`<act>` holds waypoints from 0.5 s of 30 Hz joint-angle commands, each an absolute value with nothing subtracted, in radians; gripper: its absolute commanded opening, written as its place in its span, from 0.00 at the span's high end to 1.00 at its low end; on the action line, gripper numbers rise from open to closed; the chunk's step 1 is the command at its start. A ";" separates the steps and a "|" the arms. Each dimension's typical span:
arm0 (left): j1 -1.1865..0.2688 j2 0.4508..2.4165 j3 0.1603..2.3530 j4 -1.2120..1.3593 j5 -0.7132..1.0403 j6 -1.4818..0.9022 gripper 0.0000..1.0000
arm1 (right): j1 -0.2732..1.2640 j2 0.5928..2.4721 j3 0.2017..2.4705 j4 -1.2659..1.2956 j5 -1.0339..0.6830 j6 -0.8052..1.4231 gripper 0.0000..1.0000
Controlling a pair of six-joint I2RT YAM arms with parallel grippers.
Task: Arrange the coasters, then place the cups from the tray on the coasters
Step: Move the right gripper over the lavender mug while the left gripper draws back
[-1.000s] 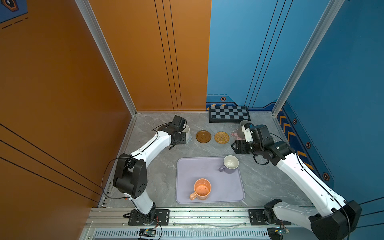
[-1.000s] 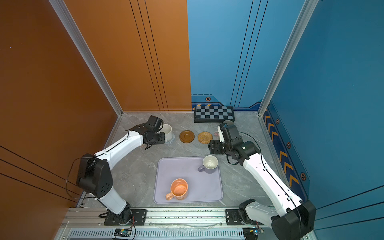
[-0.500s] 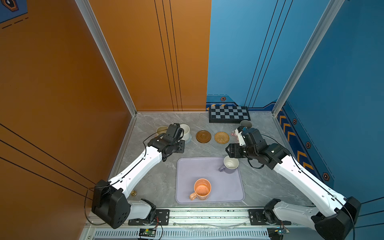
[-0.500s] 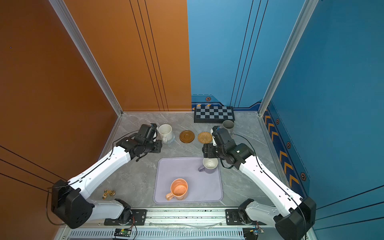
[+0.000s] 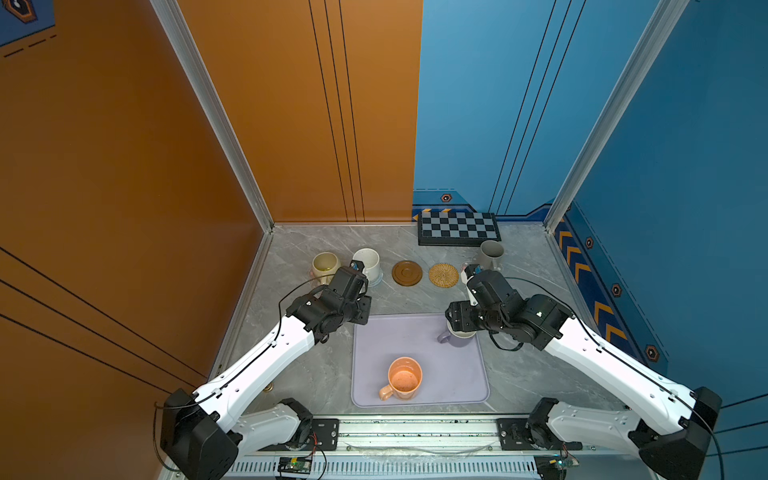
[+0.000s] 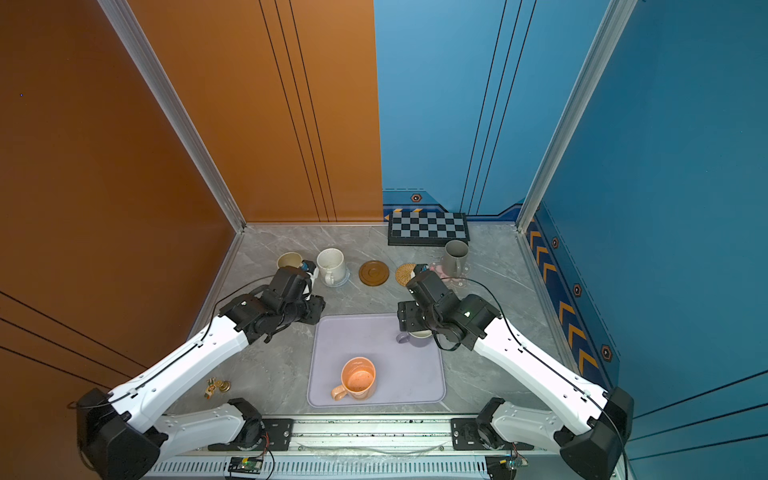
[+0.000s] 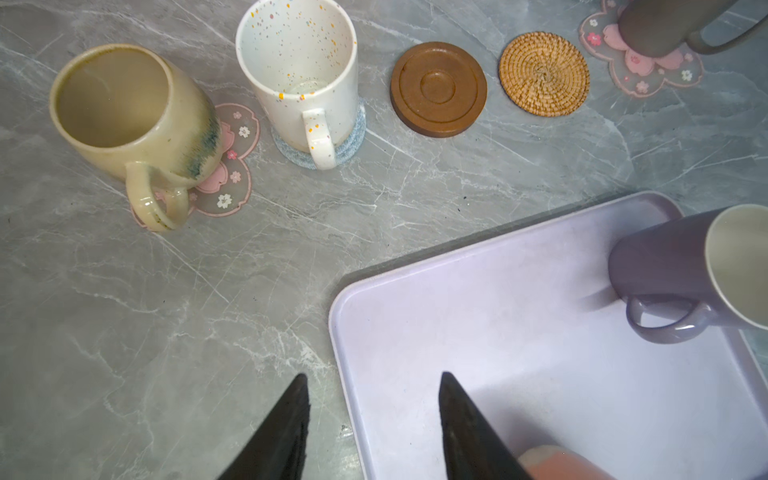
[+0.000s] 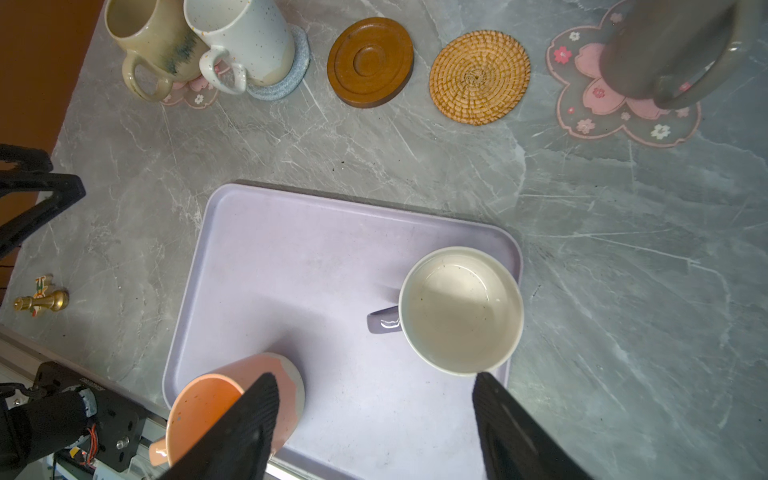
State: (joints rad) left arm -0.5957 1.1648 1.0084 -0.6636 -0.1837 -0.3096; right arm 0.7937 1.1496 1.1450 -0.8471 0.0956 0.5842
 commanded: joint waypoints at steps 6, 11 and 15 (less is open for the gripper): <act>-0.664 1.145 0.994 -0.718 -0.257 -0.291 0.49 | 0.907 1.077 1.104 -0.960 0.213 0.788 0.26; -0.669 1.138 0.981 -0.717 -0.280 -0.309 0.49 | 0.980 1.063 1.077 -0.982 0.253 0.872 0.27; -0.671 1.140 0.971 -0.718 -0.275 -0.319 0.49 | 1.021 1.055 1.060 -0.985 0.292 0.929 0.27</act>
